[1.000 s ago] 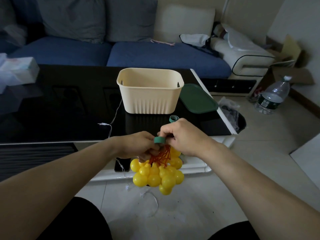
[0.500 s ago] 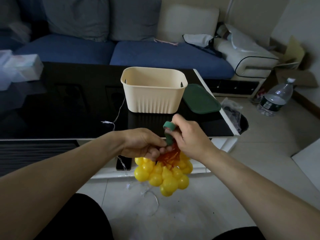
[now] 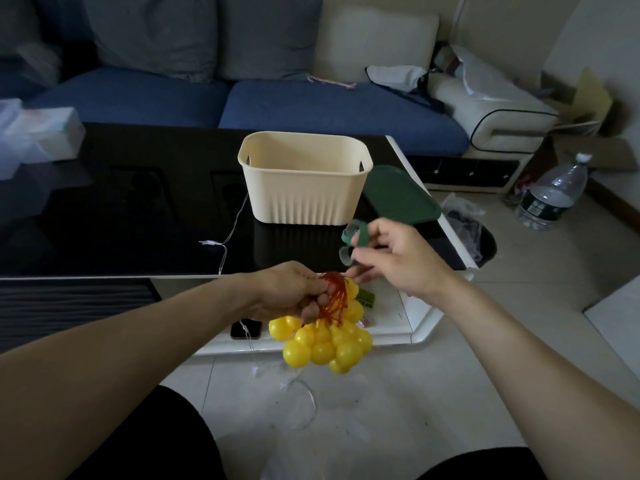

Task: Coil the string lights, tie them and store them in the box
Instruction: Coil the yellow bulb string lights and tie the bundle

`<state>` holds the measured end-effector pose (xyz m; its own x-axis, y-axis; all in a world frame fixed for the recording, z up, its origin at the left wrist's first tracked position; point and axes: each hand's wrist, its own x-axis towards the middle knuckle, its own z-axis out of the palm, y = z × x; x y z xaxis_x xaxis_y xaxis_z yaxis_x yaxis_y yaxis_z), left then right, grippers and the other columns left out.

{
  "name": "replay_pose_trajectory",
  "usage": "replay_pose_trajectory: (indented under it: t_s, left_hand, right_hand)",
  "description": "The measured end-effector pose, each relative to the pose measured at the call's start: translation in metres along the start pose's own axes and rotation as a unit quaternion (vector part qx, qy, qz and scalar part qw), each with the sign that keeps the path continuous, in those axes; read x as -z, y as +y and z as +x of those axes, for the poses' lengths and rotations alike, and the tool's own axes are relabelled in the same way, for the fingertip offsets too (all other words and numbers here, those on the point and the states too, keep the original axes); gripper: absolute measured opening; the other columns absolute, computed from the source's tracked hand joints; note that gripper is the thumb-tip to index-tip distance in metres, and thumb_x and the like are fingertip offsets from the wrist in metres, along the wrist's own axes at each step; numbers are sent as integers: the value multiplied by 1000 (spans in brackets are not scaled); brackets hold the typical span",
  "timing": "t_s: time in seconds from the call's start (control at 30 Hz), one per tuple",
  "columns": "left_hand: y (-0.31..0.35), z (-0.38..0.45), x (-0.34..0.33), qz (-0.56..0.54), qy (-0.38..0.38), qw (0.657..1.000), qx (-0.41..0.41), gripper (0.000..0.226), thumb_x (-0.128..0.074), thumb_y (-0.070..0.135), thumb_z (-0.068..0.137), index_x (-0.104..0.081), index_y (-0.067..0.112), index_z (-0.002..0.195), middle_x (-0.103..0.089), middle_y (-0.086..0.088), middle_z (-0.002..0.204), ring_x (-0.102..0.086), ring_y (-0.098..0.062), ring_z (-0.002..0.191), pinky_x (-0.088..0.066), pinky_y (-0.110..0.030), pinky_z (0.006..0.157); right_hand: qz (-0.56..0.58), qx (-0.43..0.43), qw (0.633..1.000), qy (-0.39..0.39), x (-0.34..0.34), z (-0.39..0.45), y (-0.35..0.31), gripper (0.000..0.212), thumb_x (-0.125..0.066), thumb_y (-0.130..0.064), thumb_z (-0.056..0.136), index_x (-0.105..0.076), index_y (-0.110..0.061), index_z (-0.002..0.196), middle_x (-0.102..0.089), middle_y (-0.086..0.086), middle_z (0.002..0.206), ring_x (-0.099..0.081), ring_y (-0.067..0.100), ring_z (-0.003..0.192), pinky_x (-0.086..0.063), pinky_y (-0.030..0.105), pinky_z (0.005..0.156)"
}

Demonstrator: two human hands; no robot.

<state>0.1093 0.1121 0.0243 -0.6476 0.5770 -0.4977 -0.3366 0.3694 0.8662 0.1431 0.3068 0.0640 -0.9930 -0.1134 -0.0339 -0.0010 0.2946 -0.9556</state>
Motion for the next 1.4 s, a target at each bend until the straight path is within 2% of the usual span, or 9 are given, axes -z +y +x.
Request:
replay_pose_trajectory:
  t_s: [0.23,0.4,0.57,0.67,0.9,1.0,1.1,1.27,1.4]
  left_hand:
    - [6,2,-4,25,41,999,-20,37,-32,17,108,-54,3,82,-50,-13,56,-48,-17,50,-42,-27,59]
    - [9,-2,-11,46,44,997,-37,33,-33,12,108,-54,4,84,-59,0,54,-51,-13,44,-45,-23,52]
    - [11,-5,-14,55,57,996,-42,28,-38,10,106,-57,4,86,-63,-9,75,-55,-14,43,-47,-22,47]
    - [12,-4,-15,52,69,995,-49,25,-41,10,105,-57,0,89,-63,-9,71,-56,-13,42,-48,-22,46]
    - [12,-3,-12,53,123,987,-90,25,-48,10,103,-60,0,83,-61,-3,61,-52,-12,41,-48,-24,47]
    - [12,-5,-11,84,141,981,-107,26,-50,9,102,-61,-3,82,-59,-1,53,-51,-10,38,-48,-23,46]
    - [13,-7,-10,118,149,975,-114,29,-49,12,103,-59,0,79,-55,-4,51,-49,-11,39,-47,-24,47]
    - [14,-6,-13,105,163,975,-108,39,-43,23,105,-60,-2,81,-54,-19,63,-48,-18,45,-44,-25,49]
    - [13,-5,-15,116,155,974,-118,44,-42,22,106,-58,-14,87,-55,-24,71,-49,-22,49,-43,-28,52]
  right_hand:
    - [-56,-89,990,-94,-2,-6,5,8,-65,2,92,-61,4,99,-73,26,90,-73,33,77,-63,44,75]
    - [-108,-99,986,-76,-6,-1,7,4,-61,0,92,-59,1,96,-75,13,78,-74,25,72,-62,42,76]
    - [-146,-94,983,-66,-7,4,10,6,-58,-13,95,-57,-8,99,-77,12,84,-76,26,78,-60,52,84]
    - [-152,-76,985,-28,-12,3,11,9,-65,-18,92,-59,-13,94,-76,9,77,-75,26,81,-58,53,87]
    - [-77,-92,992,37,-18,4,20,41,-75,-46,52,-65,-11,72,-73,18,89,-73,34,91,-56,58,87]
    - [-8,-119,992,50,-22,2,19,21,-83,-29,59,-65,-19,58,-70,27,87,-73,40,92,-58,55,89]
    - [89,-156,981,68,-24,3,23,21,-77,-2,82,-64,-11,68,-71,20,82,-74,33,82,-61,39,79]
    - [171,-200,958,111,-32,4,19,12,-75,4,83,-66,-1,77,-72,20,77,-73,27,73,-61,27,65]
    - [182,-203,954,127,-37,8,18,14,-76,4,80,-65,-3,73,-73,21,78,-74,30,74,-62,33,76]
